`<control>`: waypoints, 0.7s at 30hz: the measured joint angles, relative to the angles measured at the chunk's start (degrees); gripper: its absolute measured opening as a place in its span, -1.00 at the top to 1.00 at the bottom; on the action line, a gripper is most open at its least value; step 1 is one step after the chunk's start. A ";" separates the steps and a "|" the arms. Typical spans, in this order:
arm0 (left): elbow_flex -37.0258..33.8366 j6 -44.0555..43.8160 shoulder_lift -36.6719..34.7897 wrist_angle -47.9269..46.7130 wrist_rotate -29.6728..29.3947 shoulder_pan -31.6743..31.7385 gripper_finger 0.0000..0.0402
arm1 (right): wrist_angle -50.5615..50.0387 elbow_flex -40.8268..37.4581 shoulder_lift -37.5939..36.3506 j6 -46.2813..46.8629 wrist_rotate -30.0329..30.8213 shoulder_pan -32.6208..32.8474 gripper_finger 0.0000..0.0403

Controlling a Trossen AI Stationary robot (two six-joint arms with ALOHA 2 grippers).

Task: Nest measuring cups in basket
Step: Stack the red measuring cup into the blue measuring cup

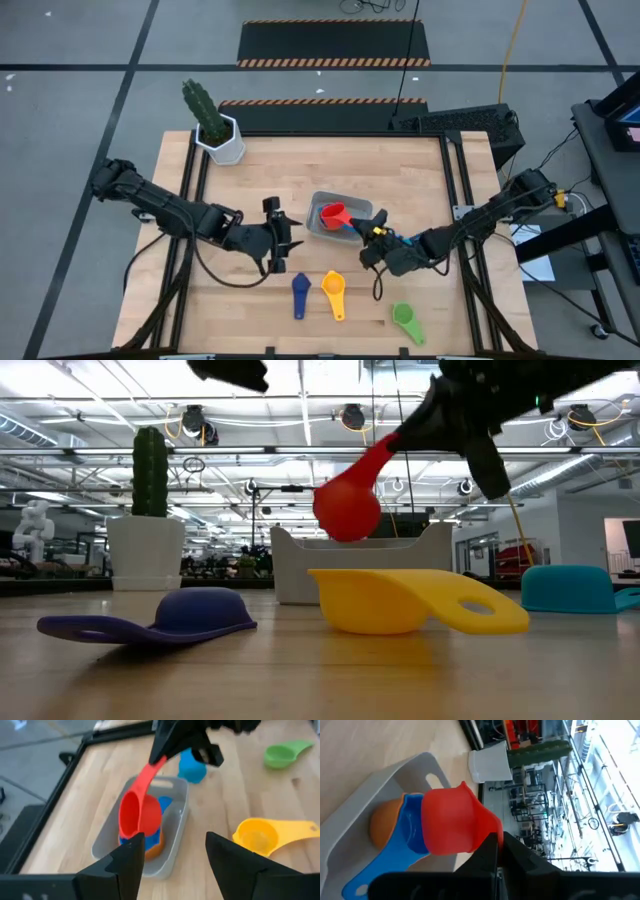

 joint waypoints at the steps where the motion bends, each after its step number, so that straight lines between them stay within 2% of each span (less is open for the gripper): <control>1: -0.74 -0.45 0.00 0.11 0.02 0.21 -0.04 | 3.01 -1.55 0.00 -0.69 -0.80 -0.31 1.00; 6: -3.29 -1.22 0.04 0.83 0.02 0.68 0.03 | 25.57 -8.55 0.00 -11.53 -3.40 -1.08 1.00; 9: -4.48 -0.89 0.04 1.20 0.06 1.26 0.07 | 35.27 -12.04 0.00 -15.93 -5.96 -2.49 1.00; 15: -5.22 -1.89 0.04 0.64 0.06 2.35 0.10 | 37.91 -16.11 0.00 -12.85 -12.90 -6.59 1.00; 21: -5.22 -1.47 0.02 1.57 0.17 3.09 0.10 | 38.08 -16.60 0.00 -12.50 -14.97 -8.30 1.00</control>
